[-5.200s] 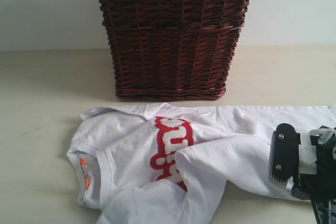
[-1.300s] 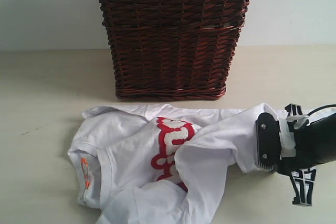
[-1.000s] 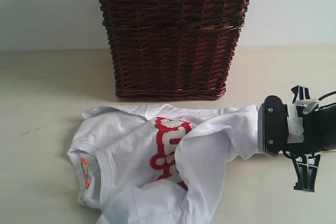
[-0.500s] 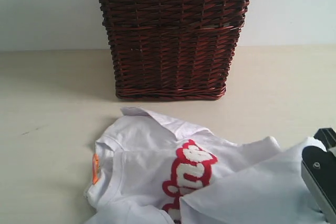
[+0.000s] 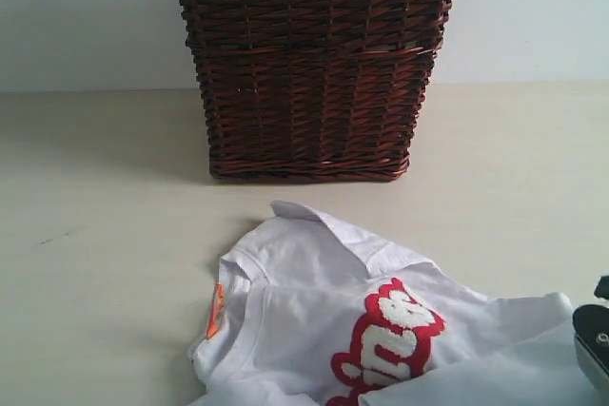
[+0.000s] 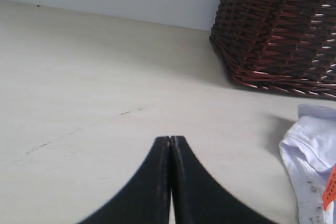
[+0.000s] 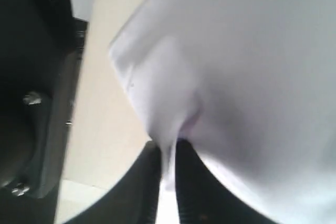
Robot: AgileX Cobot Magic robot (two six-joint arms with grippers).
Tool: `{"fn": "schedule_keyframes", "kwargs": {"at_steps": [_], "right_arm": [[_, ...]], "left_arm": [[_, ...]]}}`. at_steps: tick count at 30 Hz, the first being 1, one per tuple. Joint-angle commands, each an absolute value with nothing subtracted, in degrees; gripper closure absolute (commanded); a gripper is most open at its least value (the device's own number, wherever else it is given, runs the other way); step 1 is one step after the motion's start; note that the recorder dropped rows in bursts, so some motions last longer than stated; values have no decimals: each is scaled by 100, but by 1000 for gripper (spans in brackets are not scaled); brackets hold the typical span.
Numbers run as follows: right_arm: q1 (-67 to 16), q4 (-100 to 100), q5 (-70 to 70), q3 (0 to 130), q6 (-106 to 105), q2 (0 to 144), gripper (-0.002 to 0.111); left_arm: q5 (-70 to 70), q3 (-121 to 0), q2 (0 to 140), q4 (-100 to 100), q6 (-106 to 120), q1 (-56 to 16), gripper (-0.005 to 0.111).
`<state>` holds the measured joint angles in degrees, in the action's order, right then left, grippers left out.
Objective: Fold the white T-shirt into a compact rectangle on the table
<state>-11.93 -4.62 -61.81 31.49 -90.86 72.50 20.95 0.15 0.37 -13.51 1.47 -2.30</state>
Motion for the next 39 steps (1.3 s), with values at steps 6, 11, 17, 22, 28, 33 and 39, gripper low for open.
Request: {"fn": "schedule_keyframes", "kwargs": {"at_steps": [6,11,17,22,28,33,39], "right_arm": [[-1203,-1375,-2413,3130,-8030,7501,69],[-1203,-1484,-2082,3130,-7499,8079,72],[-1203,-1562,-2074,3130,-7372,7696,64],[-1203,-2021,-3499,3130,-7722,6258,57],[-1203,-2345,-6210,2444,-8504,5551,57],[-1203,-2371,-4275,1555,-8493,5732,57],[-1203,-2189,-3432,1403,-8326,6216,57]], "left_arm": [[2080,0,0,-1393,154,-260,107],[2080,0,0,-1393,154,-260,107],[2080,0,0,-1393,154,-260,107],[2080,0,0,-1393,154,-260,107],[2080,0,0,-1393,154,-260,107],[2080,0,0,-1393,154,-260,107],[2080,0,0,-1393,154,-260,107]]}}
